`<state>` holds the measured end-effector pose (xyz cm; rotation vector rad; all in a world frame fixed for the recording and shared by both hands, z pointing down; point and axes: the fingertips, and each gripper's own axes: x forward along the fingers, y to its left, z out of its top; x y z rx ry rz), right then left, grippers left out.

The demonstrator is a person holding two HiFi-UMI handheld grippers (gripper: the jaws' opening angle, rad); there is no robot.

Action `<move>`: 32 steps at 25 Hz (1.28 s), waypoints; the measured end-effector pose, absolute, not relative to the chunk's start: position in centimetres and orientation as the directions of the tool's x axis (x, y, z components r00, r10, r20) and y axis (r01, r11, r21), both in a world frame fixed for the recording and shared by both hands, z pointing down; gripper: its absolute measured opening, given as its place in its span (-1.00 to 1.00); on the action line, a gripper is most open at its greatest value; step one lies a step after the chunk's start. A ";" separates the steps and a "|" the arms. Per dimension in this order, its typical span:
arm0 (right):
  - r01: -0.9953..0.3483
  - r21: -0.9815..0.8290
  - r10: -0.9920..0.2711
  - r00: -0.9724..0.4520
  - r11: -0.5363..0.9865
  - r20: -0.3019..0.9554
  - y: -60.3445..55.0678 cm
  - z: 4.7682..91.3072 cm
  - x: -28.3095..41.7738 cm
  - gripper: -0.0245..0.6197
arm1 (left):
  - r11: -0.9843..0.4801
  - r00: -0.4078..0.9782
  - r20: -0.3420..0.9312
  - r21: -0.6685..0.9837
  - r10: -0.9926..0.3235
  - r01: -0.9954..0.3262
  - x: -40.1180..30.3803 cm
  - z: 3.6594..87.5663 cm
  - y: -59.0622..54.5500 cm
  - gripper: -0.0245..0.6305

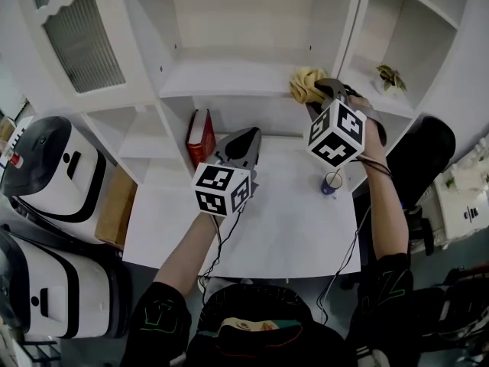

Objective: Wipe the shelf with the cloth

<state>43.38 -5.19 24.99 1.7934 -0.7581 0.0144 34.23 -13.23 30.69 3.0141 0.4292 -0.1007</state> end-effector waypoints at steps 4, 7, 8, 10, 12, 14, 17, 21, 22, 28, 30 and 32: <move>-0.507 0.832 -0.515 0.787 -0.226 0.340 -4.4 24.8 42.6 -0.54 | -0.961 0.967 -0.096 0.123 0.237 0.247 33.0 30.9 -14.9 -0.93; -0.508 0.817 -0.533 0.787 -0.272 0.312 -3.7 24.9 42.0 -0.54 | -0.968 0.972 -0.101 0.116 0.211 0.223 32.5 31.0 -15.7 -0.93; -0.515 0.805 -0.541 0.784 -0.294 0.304 -3.4 24.9 41.7 -0.54 | -0.968 0.972 -0.103 0.116 0.209 0.221 32.5 31.0 -15.8 -0.93; -0.533 0.771 -0.565 0.776 -0.349 0.280 -2.8 25.0 41.0 -0.54 | -0.968 0.972 -0.106 0.113 0.212 0.223 32.5 30.9 -15.8 -0.93; -0.559 0.723 -0.601 0.759 -0.406 0.249 -2.5 25.3 40.3 -0.54 | -0.967 0.970 -0.106 0.109 0.217 0.228 32.5 30.9 -15.6 -0.93; -0.608 0.646 -0.638 0.733 -0.461 0.234 -2.2 26.1 39.5 -0.54 | -0.966 0.969 -0.105 0.109 0.222 0.233 32.4 31.2 -15.3 -0.93; -0.701 0.478 -0.699 0.680 -0.529 0.222 -1.5 28.8 38.9 -0.54 | -0.971 0.973 -0.091 0.091 0.213 0.221 32.2 32.3 -15.1 -0.93; -0.778 0.223 -0.771 0.622 -0.588 0.137 -0.5 32.5 38.9 -0.54 | -0.983 0.981 -0.078 0.035 0.175 0.178 32.1 33.8 -14.5 -0.93; -0.776 0.162 -0.770 0.628 -0.610 0.112 -0.1 33.4 39.1 -0.54 | -0.985 0.983 -0.075 0.026 0.169 0.171 32.1 34.3 -14.1 -0.93; -0.682 -0.090 -0.687 0.725 -0.726 0.047 3.0 39.3 39.5 -0.54 | -0.996 0.994 -0.056 -0.006 0.095 0.094 32.7 37.5 -13.2 -0.93; -0.653 -0.152 -0.666 0.744 -0.742 0.049 3.7 41.3 38.9 -0.54 | -0.998 0.997 -0.041 -0.029 0.066 0.064 32.6 38.7 -13.2 -0.93; -0.633 -0.182 -0.652 0.755 -0.752 0.067 4.2 43.3 38.1 -0.54 | -0.995 0.999 -0.014 -0.089 0.041 0.039 32.1 40.1 -12.9 -0.93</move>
